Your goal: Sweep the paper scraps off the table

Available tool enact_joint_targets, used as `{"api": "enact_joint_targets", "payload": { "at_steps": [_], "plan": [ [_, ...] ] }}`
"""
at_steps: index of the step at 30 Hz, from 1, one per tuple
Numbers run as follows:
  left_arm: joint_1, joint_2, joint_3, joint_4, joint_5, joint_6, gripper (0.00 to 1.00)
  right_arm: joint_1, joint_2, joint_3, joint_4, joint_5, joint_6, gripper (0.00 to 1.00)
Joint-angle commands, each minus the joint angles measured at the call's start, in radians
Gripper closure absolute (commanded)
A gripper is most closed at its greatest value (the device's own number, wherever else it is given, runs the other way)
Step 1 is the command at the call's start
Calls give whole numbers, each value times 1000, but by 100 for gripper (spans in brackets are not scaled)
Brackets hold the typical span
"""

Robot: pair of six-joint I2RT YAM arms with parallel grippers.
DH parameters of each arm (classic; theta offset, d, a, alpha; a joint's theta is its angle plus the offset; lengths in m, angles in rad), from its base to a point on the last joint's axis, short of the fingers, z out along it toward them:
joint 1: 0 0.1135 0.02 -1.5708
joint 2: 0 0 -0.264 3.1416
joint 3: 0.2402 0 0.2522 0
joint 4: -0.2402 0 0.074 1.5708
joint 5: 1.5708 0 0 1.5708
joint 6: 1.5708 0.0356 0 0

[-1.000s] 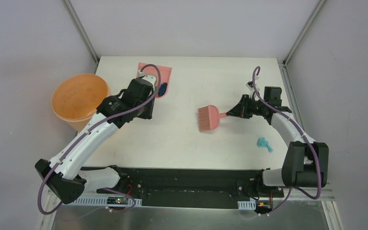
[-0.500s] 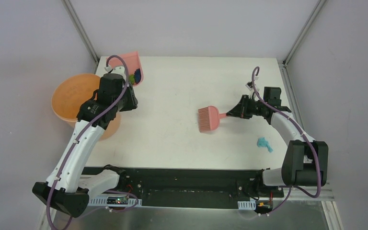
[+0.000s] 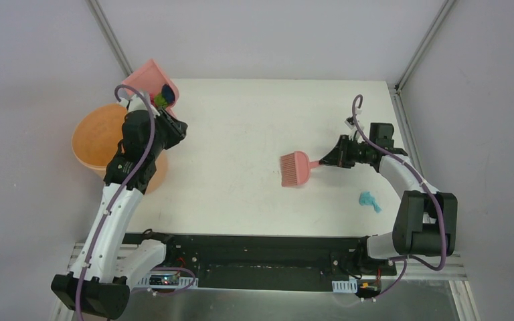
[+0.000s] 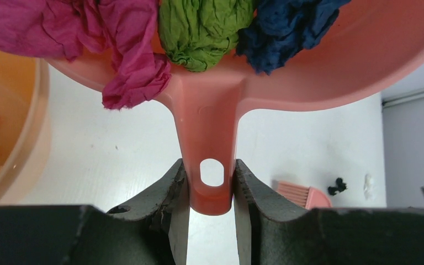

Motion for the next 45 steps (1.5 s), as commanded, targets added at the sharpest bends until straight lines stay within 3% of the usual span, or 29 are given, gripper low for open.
{"api": "enact_joint_targets", "payload": {
  "at_steps": [1, 9, 16, 21, 28, 33, 36, 39, 45],
  "plan": [
    [19, -112, -66, 219, -44, -85, 100, -18, 11, 46, 2, -12, -40, 100],
    [19, -163, -125, 236, -141, -186, 100, -31, 27, 46, -5, -5, -48, 100],
    [32, -234, -272, 474, -209, -363, 100, -36, 44, 47, -5, -10, -50, 100],
    [53, -253, -327, 535, -206, -550, 100, -35, 60, 53, -13, -18, -56, 100],
    [63, -265, -476, 878, -175, -842, 100, -36, 77, 55, -18, -29, -58, 100],
    [71, -208, -545, 1025, -161, -1052, 100, -35, 84, 59, -26, -36, -63, 100],
    [75, -136, -588, 1208, -135, -1166, 100, -36, 88, 62, -28, -41, -63, 100],
    [83, -68, -601, 1341, -112, -1188, 100, -36, 92, 63, -31, -43, -66, 100],
    [87, -69, -592, 1408, -112, -1135, 100, -36, 85, 65, -37, -40, -68, 100]
  ]
}}
